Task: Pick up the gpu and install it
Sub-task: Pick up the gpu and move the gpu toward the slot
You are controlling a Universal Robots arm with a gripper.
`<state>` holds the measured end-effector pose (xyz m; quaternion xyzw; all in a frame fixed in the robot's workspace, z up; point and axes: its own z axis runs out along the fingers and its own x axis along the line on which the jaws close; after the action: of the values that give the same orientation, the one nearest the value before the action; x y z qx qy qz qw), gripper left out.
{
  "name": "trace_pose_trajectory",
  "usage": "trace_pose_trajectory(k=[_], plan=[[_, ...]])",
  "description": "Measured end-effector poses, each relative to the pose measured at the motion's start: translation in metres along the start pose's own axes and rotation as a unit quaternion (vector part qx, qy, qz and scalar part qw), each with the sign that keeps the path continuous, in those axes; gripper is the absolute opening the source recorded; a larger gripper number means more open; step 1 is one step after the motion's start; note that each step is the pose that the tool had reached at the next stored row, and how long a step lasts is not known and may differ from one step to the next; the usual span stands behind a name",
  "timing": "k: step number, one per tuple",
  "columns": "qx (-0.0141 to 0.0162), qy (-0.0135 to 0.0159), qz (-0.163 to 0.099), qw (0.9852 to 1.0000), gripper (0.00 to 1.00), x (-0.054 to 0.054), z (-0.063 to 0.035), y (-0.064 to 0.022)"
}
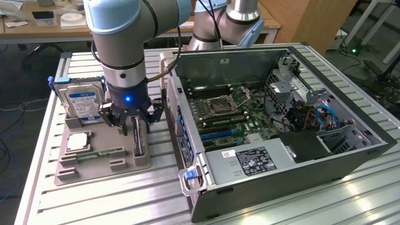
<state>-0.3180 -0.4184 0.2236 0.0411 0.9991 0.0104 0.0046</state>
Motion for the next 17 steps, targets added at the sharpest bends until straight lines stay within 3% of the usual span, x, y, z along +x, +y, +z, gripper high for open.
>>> trace_pose_trajectory(k=[13,17], plan=[[0.0000,0.0002,0.000,1.0000,0.60,0.0000,0.0063,-0.0001],[-0.0001,0.0001,0.000,1.0000,0.52,0.0000,0.0074,-0.0001]])
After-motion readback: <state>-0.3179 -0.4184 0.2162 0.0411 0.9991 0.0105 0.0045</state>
